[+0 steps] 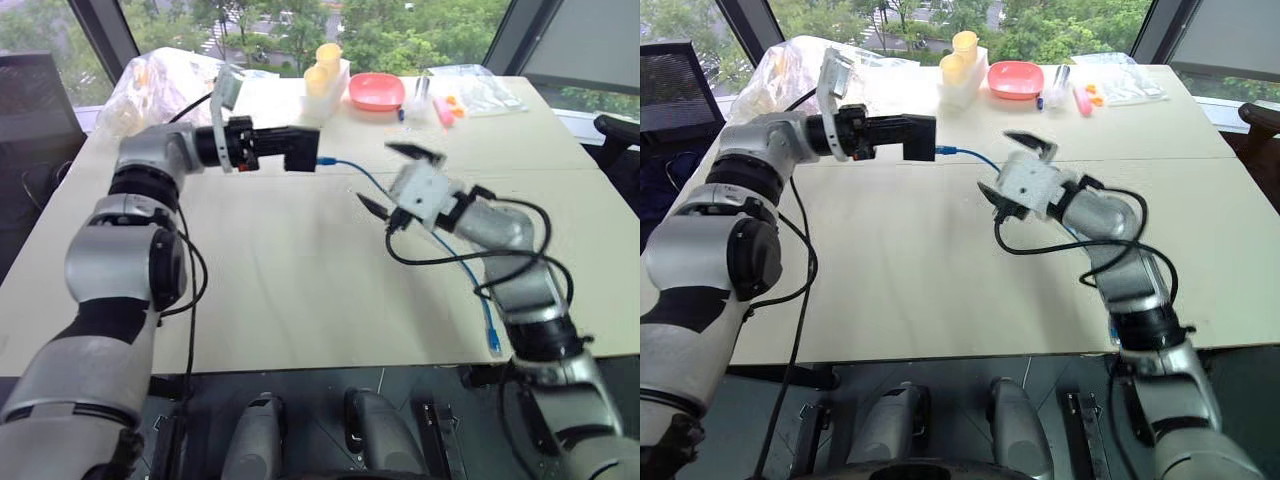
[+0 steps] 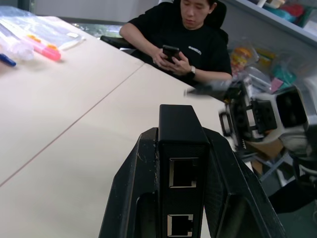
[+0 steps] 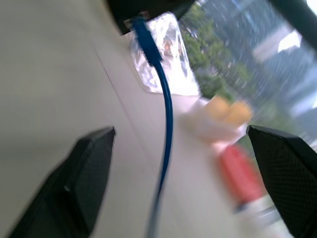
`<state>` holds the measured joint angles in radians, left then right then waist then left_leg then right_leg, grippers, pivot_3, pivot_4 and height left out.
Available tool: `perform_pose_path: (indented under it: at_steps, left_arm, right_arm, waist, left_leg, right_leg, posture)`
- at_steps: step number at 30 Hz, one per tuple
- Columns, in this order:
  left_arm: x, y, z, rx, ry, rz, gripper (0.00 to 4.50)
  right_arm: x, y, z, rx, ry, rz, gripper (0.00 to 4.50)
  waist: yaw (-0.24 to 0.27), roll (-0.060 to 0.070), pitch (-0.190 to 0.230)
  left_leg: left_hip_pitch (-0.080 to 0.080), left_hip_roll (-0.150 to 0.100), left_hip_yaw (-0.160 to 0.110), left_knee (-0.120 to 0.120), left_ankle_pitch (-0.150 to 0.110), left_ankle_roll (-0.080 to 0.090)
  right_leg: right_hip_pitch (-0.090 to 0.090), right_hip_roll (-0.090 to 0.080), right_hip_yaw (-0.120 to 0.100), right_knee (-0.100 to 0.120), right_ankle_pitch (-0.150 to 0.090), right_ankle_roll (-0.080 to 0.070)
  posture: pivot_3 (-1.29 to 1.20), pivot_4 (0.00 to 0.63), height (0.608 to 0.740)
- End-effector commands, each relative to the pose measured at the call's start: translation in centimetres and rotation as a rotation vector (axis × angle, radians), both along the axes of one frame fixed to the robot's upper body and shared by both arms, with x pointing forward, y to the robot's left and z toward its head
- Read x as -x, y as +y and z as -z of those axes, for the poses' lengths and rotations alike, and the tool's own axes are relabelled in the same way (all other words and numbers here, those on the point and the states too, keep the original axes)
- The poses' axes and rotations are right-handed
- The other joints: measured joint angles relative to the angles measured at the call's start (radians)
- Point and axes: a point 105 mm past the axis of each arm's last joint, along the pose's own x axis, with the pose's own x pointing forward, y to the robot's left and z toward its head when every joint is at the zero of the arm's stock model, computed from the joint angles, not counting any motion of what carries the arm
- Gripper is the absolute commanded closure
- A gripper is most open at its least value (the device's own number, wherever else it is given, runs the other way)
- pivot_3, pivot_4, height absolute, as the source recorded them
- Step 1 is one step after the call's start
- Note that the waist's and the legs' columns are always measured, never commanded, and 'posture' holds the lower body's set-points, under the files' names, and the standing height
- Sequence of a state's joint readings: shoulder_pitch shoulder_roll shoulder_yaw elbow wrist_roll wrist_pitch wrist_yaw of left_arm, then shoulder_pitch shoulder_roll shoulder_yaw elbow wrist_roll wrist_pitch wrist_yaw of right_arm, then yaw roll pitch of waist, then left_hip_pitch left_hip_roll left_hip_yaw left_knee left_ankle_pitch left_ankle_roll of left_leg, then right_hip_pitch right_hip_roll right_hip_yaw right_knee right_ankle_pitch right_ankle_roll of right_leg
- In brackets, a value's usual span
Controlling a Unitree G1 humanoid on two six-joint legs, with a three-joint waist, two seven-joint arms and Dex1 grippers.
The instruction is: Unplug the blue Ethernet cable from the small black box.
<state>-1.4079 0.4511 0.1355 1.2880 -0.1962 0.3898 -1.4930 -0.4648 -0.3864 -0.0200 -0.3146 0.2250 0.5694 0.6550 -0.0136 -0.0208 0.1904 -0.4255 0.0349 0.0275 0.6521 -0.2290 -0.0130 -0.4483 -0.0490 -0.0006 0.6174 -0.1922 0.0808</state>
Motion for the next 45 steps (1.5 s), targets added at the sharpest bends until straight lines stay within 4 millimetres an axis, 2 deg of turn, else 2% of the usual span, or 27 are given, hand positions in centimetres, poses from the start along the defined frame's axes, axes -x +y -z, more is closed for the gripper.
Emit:
perform_pose_path:
  at_steps: [1,4,8,12,17,23,30,37,45]
  left_arm:
    - [0.6,0.0,-2.1,0.063,-0.028,0.047,3.98]
    - [1.0,0.2,-2.2,0.07,-0.009,0.076,3.98]
    - [1.6,0.9,-2.4,0.065,-0.003,0.109,3.98]
    - [1.7,1.9,-2.8,0.095,-0.008,0.089,3.98]
    - [1.8,2.7,-3.0,0.119,-0.004,0.076,3.98]
    - [2.0,2.8,-3.4,0.157,0.026,0.087,3.98]
    - [2.6,2.6,-3.3,0.268,0.118,0.14,3.98]
    - [3.1,2.1,-2.6,0.286,0.144,0.179,3.98]
    - [3.1,1.9,-2.2,0.291,0.163,0.189,3.98]
  right_arm:
    - [3.5,2.8,-2.1,-0.482,0.279,-0.212,0.17]
    - [3.2,3.5,-2.0,-0.609,0.387,-0.191,0.17]
    - [1.8,5.6,-3.1,-0.759,0.441,-0.21,0.17]
    - [0.2,6.6,-2.7,-0.747,0.451,-0.173,0.17]
    - [-0.5,7.4,-2.8,-0.765,0.449,-0.177,0.17]
    - [-0.3,8.3,-3.2,-0.781,0.451,-0.247,0.17]
    - [1.5,8.9,-5.3,-0.868,0.435,-0.445,0.17]
    - [1.8,8.6,-5.9,-0.892,0.419,-0.473,0.17]
    - [1.5,8.6,-5.7,-0.896,0.412,-0.451,0.17]
  waist:
    - [-0.003,0.0,0.0]
    - [-0.001,0.0,0.0]
    - [-0.004,0.0,0.0]
    - [-0.004,0.0,0.0]
    - [-0.003,0.0,0.0]
    - [-0.005,0.0,0.0]
    - [-0.008,0.0,0.0]
    - [-0.006,0.0,0.0]
    - [-0.006,0.0,0.0]
  left_leg:
    - [0.0,0.001,0.0,0.0,0.0,0.0]
    - [0.002,0.001,0.0,0.001,0.0,0.0]
    - [0.002,0.001,0.0,0.004,0.0,0.0]
    - [0.001,0.001,-0.001,0.004,0.0,0.0]
    - [0.0,0.001,-0.001,0.004,0.0,0.001]
    - [0.0,0.001,-0.001,0.004,0.0,0.001]
    - [0.0,0.001,-0.001,0.004,0.0,0.001]
    - [0.0,0.001,-0.001,0.004,0.0,0.001]
    - [0.0,0.001,-0.001,0.004,0.0,0.001]
  right_leg:
    - [0.0,0.0,0.0,0.0,0.0,-0.001]
    - [0.0,0.001,0.0,0.003,0.001,-0.002]
    - [0.001,0.001,0.0,0.003,0.0,-0.007]
    - [0.001,0.002,0.0,0.003,0.002,-0.003]
    - [0.001,0.001,0.0,0.002,0.001,-0.002]
    - [0.001,0.001,0.0,0.002,0.001,-0.002]
    - [0.001,0.002,0.0,0.002,0.001,-0.002]
    - [0.001,0.002,0.0,0.003,0.001,-0.002]
    - [0.001,0.002,0.0,0.003,0.001,-0.002]
  posture:
    - [0.0,0.15,0.74]
    - [0.0,0.15,0.74]
    - [0.0,0.15,0.74]
    - [0.0,0.15,0.74]
    - [0.0,0.15,0.74]
    - [0.0,0.15,0.74]
    - [0.0,0.15,0.74]
    - [0.0,0.15,0.74]
    - [0.0,0.15,0.74]
